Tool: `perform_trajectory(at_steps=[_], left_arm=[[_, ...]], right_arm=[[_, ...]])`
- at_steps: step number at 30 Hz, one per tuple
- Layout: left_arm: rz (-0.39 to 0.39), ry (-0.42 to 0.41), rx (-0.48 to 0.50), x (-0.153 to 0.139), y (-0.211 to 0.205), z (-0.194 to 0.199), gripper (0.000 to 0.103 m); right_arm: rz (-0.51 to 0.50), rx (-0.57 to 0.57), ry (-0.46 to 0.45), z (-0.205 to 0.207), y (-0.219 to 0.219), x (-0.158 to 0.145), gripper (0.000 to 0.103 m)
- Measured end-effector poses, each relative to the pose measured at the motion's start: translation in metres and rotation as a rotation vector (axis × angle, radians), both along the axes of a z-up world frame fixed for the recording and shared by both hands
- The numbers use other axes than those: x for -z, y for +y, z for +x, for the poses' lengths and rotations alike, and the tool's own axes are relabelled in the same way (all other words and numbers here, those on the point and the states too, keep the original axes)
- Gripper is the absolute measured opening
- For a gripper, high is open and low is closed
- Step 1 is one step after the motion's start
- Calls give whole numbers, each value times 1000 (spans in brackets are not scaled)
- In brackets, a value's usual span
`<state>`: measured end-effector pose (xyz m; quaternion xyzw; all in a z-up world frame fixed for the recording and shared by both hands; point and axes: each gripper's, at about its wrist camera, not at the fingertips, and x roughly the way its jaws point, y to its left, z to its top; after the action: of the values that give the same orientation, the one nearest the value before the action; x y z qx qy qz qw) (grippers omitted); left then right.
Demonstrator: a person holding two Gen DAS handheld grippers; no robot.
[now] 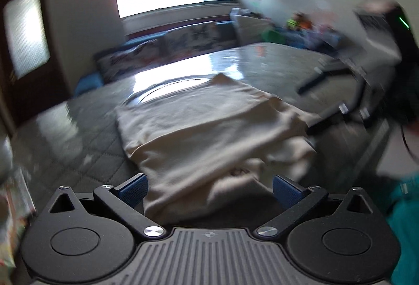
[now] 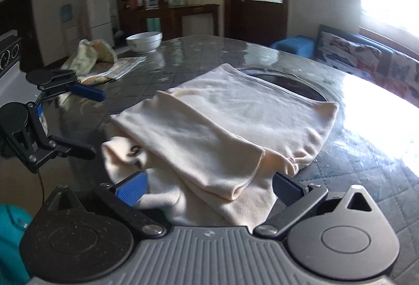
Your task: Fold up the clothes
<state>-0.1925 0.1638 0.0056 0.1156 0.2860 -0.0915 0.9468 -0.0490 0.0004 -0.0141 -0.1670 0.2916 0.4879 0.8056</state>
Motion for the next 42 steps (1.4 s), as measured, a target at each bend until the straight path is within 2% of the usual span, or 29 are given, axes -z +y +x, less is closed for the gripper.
perform_trajectory(at_steps=[3, 7, 12, 13, 14, 16, 19, 25, 29, 30, 31, 32, 33, 36, 37, 38, 42], left_arm=[[84, -11, 65, 4, -9, -8, 101], [133, -10, 110, 15, -16, 0, 89], [176, -29, 169, 27, -25, 10, 70], [183, -33, 181, 29, -27, 12, 60], [188, -38, 193, 30, -28, 14, 43], [171, -43, 211, 30, -28, 17, 24], [123, -60, 211, 23, -23, 25, 13], [-20, -76, 151, 1, -4, 49, 10], [-88, -59, 130, -2, 2, 60, 10], [-97, -54, 127, -2, 3, 62, 10], [-104, -48, 126, -2, 4, 63, 10], [-105, -42, 129, -1, 4, 62, 11], [-98, -38, 130, 1, 4, 60, 11], [-83, -29, 132, 4, 5, 52, 17], [-73, -28, 123, 5, 5, 46, 28], [-64, -31, 123, 6, 5, 42, 39], [1, -30, 133, 11, 3, 28, 52]], right_arm=[[-24, -48, -16, -7, -2, -4, 103], [-66, -96, -36, -17, 1, -2, 103], [-105, -135, -62, -27, 5, 2, 102], [-111, -141, -69, -28, 6, 2, 101], [-118, -148, -76, -30, 6, 2, 98], [-134, -161, -90, -32, 9, 4, 97], [-152, -179, -126, -35, 12, 7, 92], [-167, -227, -207, -38, 22, 12, 83], [-173, -228, -205, -30, 32, 20, 68], [-165, -226, -192, -27, 33, 21, 67], [-156, -224, -180, -23, 35, 22, 59], [-150, -219, -167, -19, 37, 22, 44], [-147, -207, -154, -16, 38, 22, 38], [-124, -178, -91, -2, 40, 18, 23], [-114, -177, -74, 1, 39, 16, 20], [-104, -175, -57, 4, 38, 14, 19], [-75, -160, -10, 14, 35, 8, 16]])
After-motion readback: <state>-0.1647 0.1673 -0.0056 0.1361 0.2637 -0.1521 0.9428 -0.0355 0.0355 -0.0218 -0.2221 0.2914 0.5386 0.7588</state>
